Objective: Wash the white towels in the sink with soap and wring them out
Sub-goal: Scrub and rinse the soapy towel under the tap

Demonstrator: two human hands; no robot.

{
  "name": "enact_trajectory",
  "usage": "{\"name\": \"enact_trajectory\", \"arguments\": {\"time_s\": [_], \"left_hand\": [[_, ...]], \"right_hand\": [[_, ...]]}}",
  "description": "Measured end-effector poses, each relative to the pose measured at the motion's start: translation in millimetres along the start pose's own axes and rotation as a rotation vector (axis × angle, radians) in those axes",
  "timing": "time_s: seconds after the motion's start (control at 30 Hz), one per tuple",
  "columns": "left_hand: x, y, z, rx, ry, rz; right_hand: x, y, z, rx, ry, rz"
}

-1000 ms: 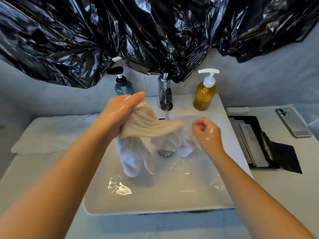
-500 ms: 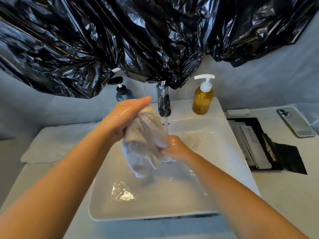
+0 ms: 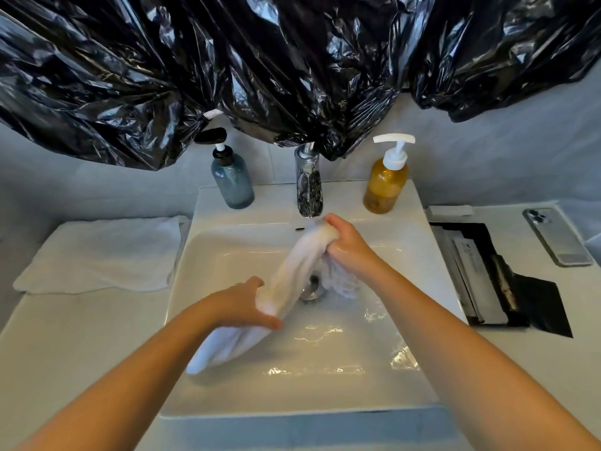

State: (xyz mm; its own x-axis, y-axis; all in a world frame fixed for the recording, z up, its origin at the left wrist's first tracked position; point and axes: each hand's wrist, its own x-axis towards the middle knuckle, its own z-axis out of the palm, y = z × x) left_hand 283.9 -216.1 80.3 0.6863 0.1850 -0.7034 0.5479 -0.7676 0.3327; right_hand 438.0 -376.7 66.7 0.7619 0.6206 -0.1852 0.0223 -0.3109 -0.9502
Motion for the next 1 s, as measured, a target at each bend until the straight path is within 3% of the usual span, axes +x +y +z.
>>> {"name": "enact_trajectory", "arguments": {"time_s": [0.1,0.27,0.43,0.5,0.57,0.67,0.77,0.9,1.0], "left_hand": [[18,33,10,-0.433,0.229,0.194],[34,43,7,-0.87,0.373,0.194],[30,36,0,-1.185,0.462,0.287],[34,35,0,-1.286,0.492,0.257],[39,32,5,-1.425,0.465,0.197],[43,41,15,-1.526,0.389,0.169],[50,55,18,-1.605,0.326,0.13],[53,73,19,-1.652,0.49,0.049],[45,86,20,-1.607,0.465,0.063]], "right_hand": [[4,1,13,-0.013,-0.071,0.058],[12,6,-5,-0.135,-0.028,-0.044],[0,34,-7,-0.465,-0.304,0.081],[-3,40,-6,-0.27,-0.157,0.09],[-5,36,-6,0.097,0.025,0.13],[-6,23,4,0.453,0.031,0.151],[-8,5,25,0.329,0.022,0.197],[-7,-1,58,0.334,0.253,0.237],[5,-6,59,0.092,0.385,0.232]]}}
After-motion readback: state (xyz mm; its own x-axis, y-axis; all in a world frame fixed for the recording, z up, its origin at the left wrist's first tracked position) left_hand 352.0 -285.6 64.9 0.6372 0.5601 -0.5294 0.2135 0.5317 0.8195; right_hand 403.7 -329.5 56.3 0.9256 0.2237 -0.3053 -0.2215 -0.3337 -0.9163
